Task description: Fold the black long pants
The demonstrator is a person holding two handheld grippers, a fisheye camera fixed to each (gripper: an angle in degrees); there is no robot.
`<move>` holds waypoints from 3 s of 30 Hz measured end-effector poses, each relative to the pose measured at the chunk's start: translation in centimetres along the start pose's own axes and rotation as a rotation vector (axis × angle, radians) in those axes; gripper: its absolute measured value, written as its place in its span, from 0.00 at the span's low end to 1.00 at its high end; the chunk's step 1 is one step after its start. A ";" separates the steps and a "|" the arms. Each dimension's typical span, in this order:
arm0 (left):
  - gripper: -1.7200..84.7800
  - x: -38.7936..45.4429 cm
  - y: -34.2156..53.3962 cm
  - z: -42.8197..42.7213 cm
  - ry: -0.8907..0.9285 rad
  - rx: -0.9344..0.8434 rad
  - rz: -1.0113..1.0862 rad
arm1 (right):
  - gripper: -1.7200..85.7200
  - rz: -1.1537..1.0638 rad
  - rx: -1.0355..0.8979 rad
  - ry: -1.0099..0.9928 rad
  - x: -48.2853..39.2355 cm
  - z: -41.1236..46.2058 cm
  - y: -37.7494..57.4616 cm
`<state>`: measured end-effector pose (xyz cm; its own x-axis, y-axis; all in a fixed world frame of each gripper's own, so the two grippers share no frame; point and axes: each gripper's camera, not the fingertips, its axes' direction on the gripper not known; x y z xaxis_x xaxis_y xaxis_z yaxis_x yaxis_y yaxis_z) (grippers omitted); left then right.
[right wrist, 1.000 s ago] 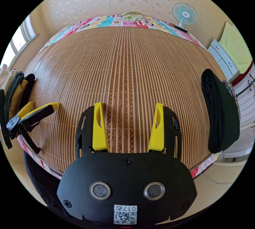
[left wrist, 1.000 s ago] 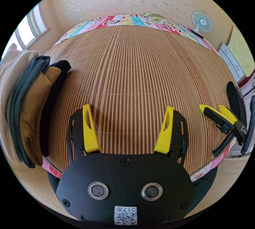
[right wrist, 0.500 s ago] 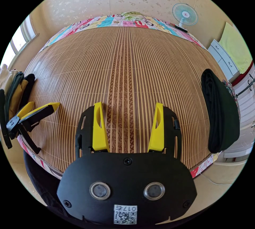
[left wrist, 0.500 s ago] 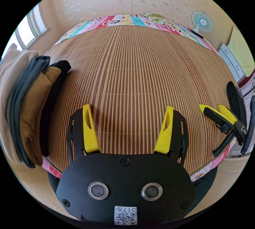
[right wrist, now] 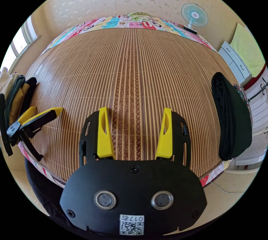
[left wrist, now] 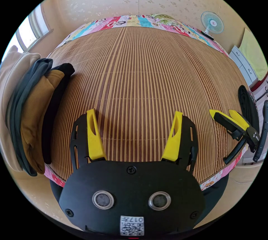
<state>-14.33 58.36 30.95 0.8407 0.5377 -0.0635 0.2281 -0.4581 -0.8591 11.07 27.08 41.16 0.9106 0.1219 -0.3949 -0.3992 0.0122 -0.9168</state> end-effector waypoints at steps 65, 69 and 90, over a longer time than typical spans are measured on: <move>0.43 3.8 -0.3 -0.3 0.004 0.001 -0.003 | 0.31 0.005 0.004 -0.004 -3.7 2.4 -2.4; 0.43 3.9 -0.3 -0.5 0.004 0.001 -0.003 | 0.31 0.006 0.005 -0.005 -4.0 2.5 -2.6; 0.43 3.1 0.0 -2.0 0.005 -0.004 -0.003 | 0.31 0.008 0.006 -0.007 -4.6 2.1 -3.2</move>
<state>-10.73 58.59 31.78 0.8427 0.5352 -0.0587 0.2321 -0.4594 -0.8573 7.95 28.61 46.00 0.9067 0.1294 -0.4014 -0.4067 0.0169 -0.9134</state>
